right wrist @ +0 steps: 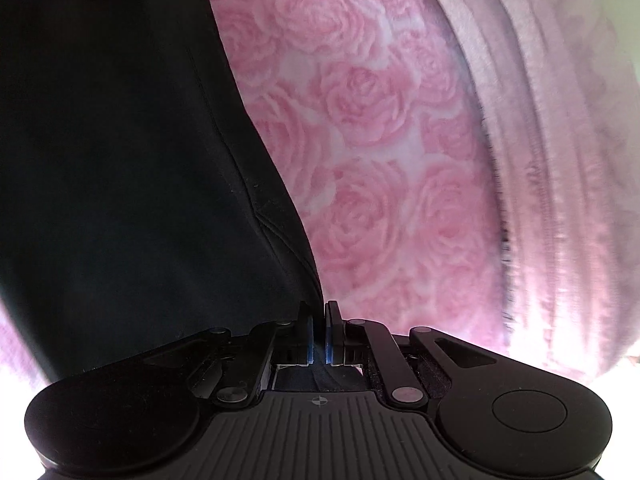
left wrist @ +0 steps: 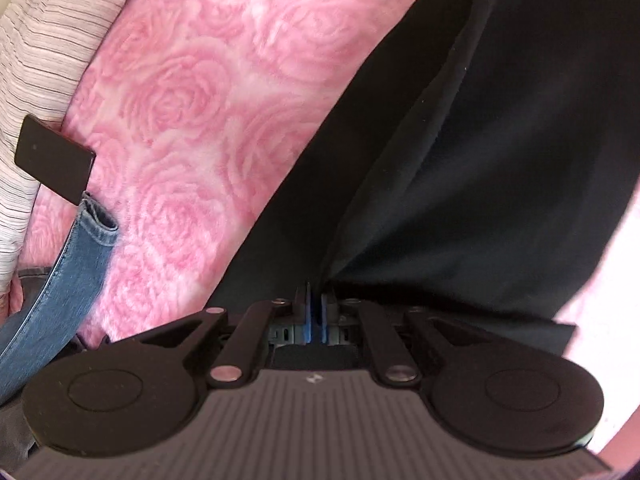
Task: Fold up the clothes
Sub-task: 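Lay the black trousers down and open both grippers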
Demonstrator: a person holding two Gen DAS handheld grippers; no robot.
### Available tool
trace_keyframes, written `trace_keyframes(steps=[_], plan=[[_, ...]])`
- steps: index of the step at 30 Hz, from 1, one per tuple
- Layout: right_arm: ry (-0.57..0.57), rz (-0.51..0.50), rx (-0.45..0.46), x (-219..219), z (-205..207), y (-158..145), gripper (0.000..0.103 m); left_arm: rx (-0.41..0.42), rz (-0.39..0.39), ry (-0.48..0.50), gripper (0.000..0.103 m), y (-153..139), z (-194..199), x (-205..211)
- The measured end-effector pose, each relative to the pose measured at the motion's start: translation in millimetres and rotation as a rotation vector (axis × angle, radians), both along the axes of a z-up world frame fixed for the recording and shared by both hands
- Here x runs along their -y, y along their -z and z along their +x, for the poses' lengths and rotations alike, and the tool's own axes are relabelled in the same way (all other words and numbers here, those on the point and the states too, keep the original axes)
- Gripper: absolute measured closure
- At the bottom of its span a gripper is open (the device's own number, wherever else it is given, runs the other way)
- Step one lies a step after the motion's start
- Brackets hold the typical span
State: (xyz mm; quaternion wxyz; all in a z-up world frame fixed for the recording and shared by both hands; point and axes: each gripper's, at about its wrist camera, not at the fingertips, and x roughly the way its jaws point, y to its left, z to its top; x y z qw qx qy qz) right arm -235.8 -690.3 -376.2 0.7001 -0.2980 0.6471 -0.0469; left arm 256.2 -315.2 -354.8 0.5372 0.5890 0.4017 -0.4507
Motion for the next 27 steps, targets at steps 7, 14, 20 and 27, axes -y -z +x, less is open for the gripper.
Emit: trace_keyframes(steps=[7, 14, 20, 27], plan=[[0.047, -0.062, 0.110, 17, -1, 33, 0.051, 0.122, 0.068, -0.033, 0.087, 30, -8, 17], [0.355, -0.010, 0.305, 7, -47, -4, 0.050, 0.211, 0.105, -0.091, 0.071, 15, -14, 24], [0.443, 0.149, 0.354, -49, -77, -19, 0.050, 0.223, 0.054, -0.146, 0.064, -21, -27, 14], [0.541, 0.393, 0.460, -144, -48, -36, 0.050, 0.179, -0.017, -0.220, 0.055, -57, -31, -34]])
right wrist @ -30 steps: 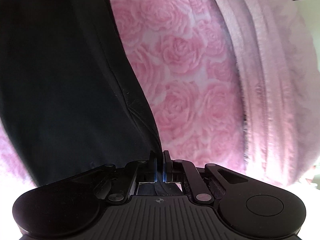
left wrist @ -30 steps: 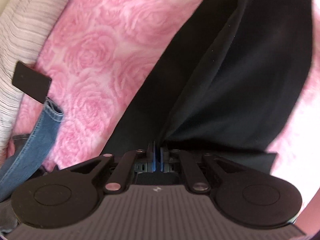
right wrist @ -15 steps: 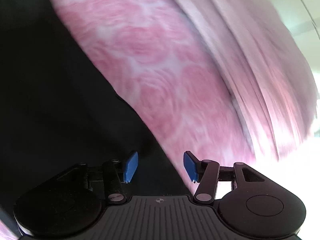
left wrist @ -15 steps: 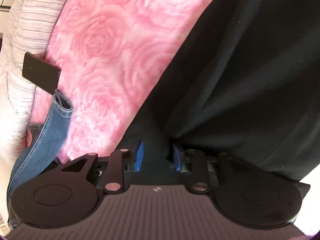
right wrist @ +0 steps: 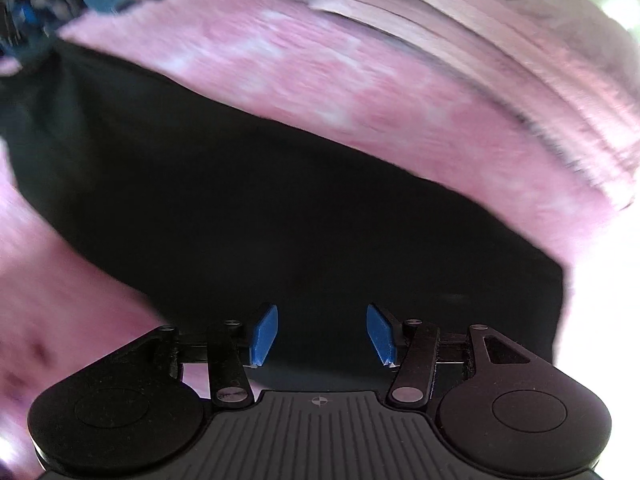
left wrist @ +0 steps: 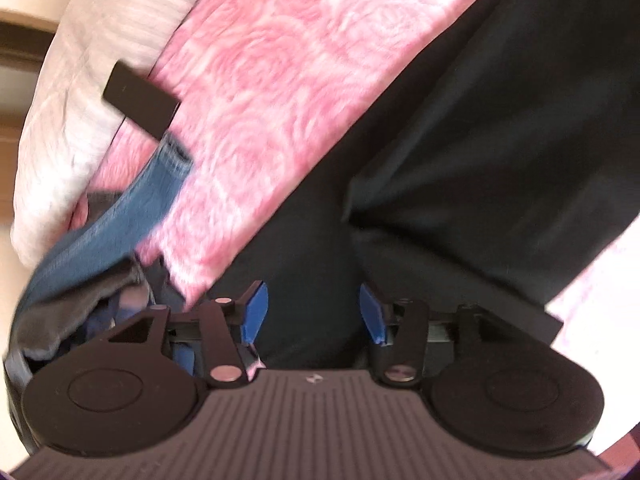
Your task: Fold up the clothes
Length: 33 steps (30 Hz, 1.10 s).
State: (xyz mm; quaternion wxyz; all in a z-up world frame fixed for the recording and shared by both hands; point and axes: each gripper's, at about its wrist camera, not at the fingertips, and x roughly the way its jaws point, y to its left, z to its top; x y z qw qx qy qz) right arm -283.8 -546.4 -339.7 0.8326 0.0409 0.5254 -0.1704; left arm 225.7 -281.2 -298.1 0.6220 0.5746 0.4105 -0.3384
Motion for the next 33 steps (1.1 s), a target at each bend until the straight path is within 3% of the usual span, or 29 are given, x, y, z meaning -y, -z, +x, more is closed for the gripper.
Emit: trace_keyframes(steps=[4, 6, 8, 9, 13, 15, 16, 17, 18, 20, 21, 25, 28, 29, 31, 33], plan=[[-0.082, 0.141, 0.085, -76, 51, -8, 0.050, -0.077, -0.123, -0.024, 0.055, -14, -8, -40], [-0.119, 0.157, 0.115, -113, 82, -11, 0.050, -0.122, -0.160, 0.053, 0.050, -12, -28, -61], [-0.126, 0.165, 0.129, -144, 112, -12, 0.050, -0.165, -0.198, 0.154, 0.034, -2, -53, -83], [-0.126, 0.162, 0.131, -159, 128, -12, 0.050, -0.183, -0.226, 0.217, 0.031, 5, -66, -94], [-0.072, 0.139, 0.089, -199, 182, -1, 0.050, -0.249, -0.276, 0.327, 0.031, 39, -99, -124], [-0.035, 0.146, 0.074, -204, 206, 5, 0.050, -0.170, -0.255, 0.405, 0.034, 60, -114, -132], [-0.018, 0.149, 0.066, -207, 218, 8, 0.050, -0.109, -0.234, 0.436, 0.044, 72, -118, -135], [-0.005, 0.152, 0.055, -211, 230, 11, 0.050, -0.077, -0.230, 0.432, 0.061, 77, -117, -136], [0.004, 0.153, 0.047, -212, 241, 14, 0.050, -0.072, -0.246, 0.408, 0.067, 78, -111, -137], [-0.012, 0.144, 0.040, -213, 259, 18, 0.050, -0.063, -0.333, 0.296, 0.090, 60, -89, -145], [-0.030, 0.136, 0.038, -217, 264, 18, 0.050, -0.042, -0.389, 0.231, 0.091, 46, -74, -150], [-0.076, 0.122, 0.029, -228, 281, 18, 0.050, 0.089, -0.567, -0.096, 0.092, -7, 18, -175], [-0.091, 0.125, 0.025, -233, 289, 19, 0.050, 0.133, -0.556, -0.254, 0.075, -12, 69, -184], [-0.093, 0.129, 0.021, -234, 292, 21, 0.050, 0.144, -0.543, -0.301, 0.074, -11, 85, -186], [-0.093, 0.139, 0.014, -236, 297, 25, 0.050, 0.139, -0.522, -0.304, 0.072, -5, 93, -187], [-0.097, 0.139, 0.016, -237, 302, 26, 0.050, 0.116, -0.508, -0.236, 0.070, 0, 86, -182]])
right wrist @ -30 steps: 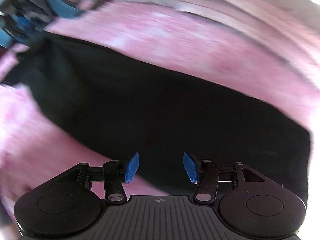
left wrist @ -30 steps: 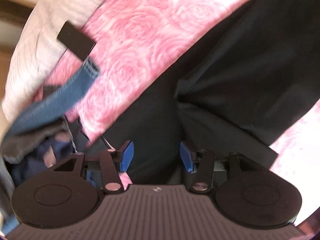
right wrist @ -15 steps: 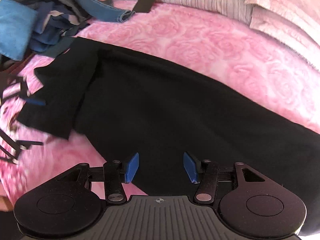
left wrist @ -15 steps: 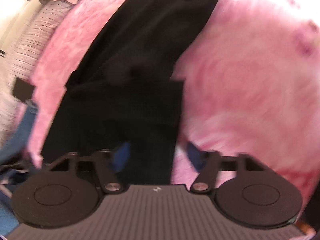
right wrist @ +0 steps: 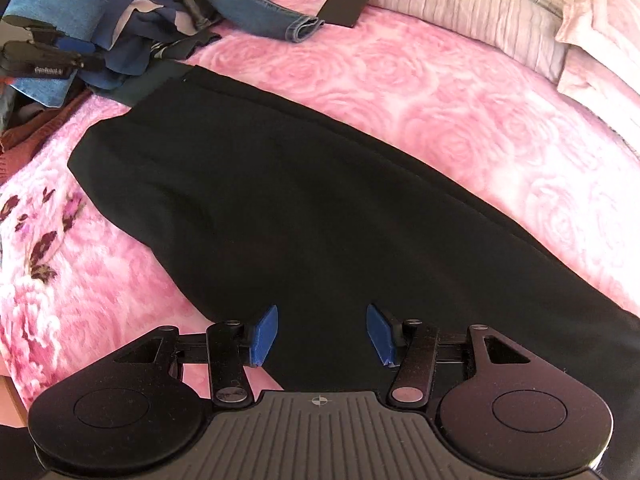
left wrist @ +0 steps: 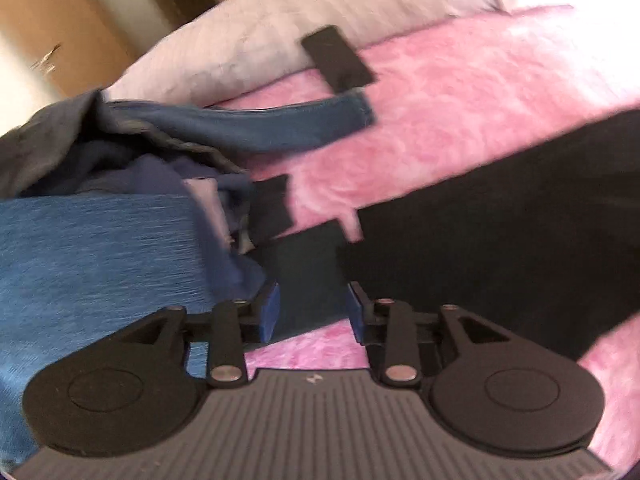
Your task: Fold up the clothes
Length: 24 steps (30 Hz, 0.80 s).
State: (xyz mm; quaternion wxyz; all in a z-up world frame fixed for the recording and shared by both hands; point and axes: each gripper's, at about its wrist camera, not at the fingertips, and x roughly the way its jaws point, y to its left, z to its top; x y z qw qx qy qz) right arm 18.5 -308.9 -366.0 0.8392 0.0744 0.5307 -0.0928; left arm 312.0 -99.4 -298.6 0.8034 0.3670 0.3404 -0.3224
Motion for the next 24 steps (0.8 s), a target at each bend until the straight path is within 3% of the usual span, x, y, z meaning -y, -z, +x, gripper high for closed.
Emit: trace_keyframes(steps=[6, 10, 14, 17, 18, 19, 21, 22, 24], plan=[[-0.050, -0.003, 0.012, 18, 18, 5, 0.050, -0.050, 0.045, 0.307, 0.061, 31, 3, 52], [-0.173, -0.052, -0.002, 48, 38, 14, 0.050, -0.171, 0.098, 0.462, 0.063, 61, 27, 90], [-0.265, -0.109, -0.036, 87, 58, 29, 0.050, -0.277, 0.170, 0.575, 0.065, 86, 41, 115], [-0.359, -0.102, -0.064, 108, 70, 41, 0.052, -0.319, 0.192, 0.626, 0.070, 88, 45, 122], [-0.407, -0.093, -0.087, 111, 72, 47, 0.062, -0.333, 0.197, 0.634, 0.074, 88, 45, 123], [-0.447, -0.088, -0.108, 112, 74, 52, 0.068, -0.338, 0.204, 0.641, 0.085, 87, 44, 123], [-0.477, -0.074, -0.115, 117, 77, 56, 0.075, -0.321, 0.219, 0.651, 0.092, 87, 37, 123], [-0.471, -0.064, -0.112, 120, 77, 55, 0.085, -0.303, 0.223, 0.654, 0.101, 86, 33, 122], [-0.450, -0.035, -0.109, 128, 77, 52, 0.098, -0.277, 0.217, 0.651, 0.102, 80, 27, 119]])
